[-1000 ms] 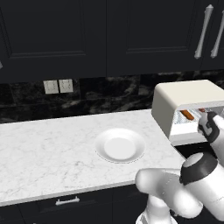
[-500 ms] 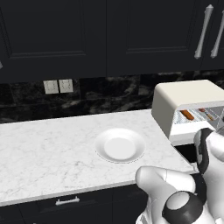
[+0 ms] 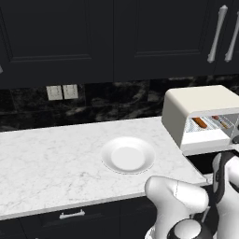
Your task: Pick up the kebab skewer and baguette bread, and place them inside the toaster oven. Close the toaster oven door and start by setting the timer.
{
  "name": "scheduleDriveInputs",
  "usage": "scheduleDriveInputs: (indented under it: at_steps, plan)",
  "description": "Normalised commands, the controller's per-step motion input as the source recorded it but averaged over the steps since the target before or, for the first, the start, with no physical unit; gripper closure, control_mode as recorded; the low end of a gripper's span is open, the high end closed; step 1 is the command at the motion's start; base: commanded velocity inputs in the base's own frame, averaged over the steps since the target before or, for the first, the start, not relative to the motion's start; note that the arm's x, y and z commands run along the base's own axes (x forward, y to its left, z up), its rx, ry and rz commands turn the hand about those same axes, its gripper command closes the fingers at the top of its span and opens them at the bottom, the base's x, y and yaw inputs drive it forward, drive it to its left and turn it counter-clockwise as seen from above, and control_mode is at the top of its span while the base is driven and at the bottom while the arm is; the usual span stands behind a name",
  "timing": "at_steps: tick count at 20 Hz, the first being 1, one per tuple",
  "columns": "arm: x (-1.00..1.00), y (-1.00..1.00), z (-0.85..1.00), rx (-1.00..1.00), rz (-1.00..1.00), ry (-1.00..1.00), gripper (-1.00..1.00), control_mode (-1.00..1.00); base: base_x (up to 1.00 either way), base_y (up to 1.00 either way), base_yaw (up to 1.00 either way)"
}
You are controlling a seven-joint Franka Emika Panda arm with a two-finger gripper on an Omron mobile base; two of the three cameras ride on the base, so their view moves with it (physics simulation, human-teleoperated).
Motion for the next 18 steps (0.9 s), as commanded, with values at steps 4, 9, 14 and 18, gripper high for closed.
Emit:
scheduleDriveInputs:
  at_steps: [4,9,14,18]
  plan:
    - [-0.18,-0.07,-0.47,-0.01,0.08,0.04,-1.0,-1.0,0.0,0.0,0.0]
    - [0.03,-0.05,-0.3,-0.03,0.0,0.24,-1.0,-1.0,0.0,0.0,0.0]
    - [-0.8,-0.08,-0.02,-0.01,0.0,0.1,-1.0,-1.0,0.0,0.0,0.0]
    - [-0.73,-0.02,-0.16,0.0,0.0,0.0,-1.0,-1.0,0.0,0.0,0.0]
